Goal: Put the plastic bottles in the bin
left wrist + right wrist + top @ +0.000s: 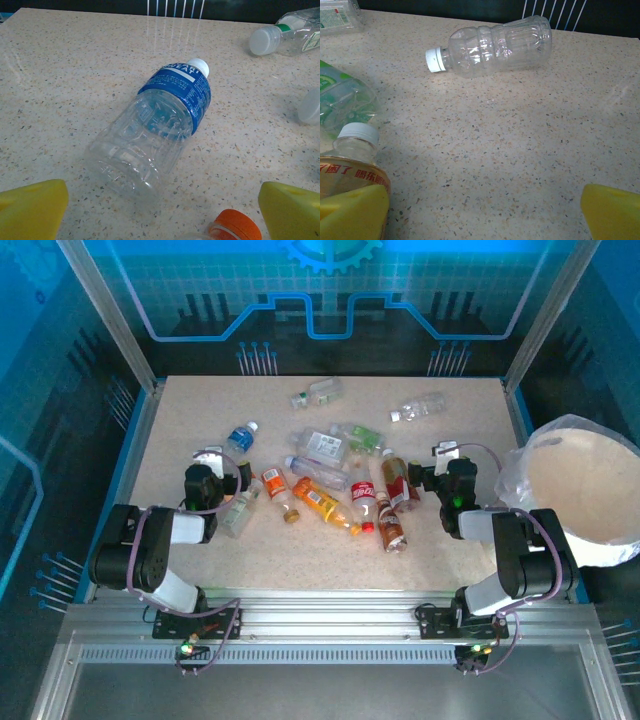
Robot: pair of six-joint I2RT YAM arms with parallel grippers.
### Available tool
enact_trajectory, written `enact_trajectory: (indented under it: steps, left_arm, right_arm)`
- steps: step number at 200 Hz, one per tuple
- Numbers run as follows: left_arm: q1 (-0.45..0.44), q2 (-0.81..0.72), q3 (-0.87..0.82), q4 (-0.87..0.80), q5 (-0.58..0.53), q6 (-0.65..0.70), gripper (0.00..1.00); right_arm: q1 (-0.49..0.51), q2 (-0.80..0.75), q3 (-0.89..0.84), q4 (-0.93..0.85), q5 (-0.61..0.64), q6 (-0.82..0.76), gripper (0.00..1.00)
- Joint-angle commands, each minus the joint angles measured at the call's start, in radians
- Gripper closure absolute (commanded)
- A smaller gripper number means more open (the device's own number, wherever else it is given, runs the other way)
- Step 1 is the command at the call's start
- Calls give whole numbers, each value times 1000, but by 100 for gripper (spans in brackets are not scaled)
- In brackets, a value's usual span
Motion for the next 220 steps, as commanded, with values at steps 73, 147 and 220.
enact_trajectory:
  steps: [73,147,220]
  left_arm:
    - [6,-202,60,-235,1,-12,1]
    - [5,-589,63,-520,-68,-353,1]
    - [6,-727,124,-848,-36,-501,1]
  right_arm:
    - [39,-169,224,-523,-98,25,0]
    - [148,-84,525,-1085,-152,246,0]
    - [200,204,727,-1316,-59,267,0]
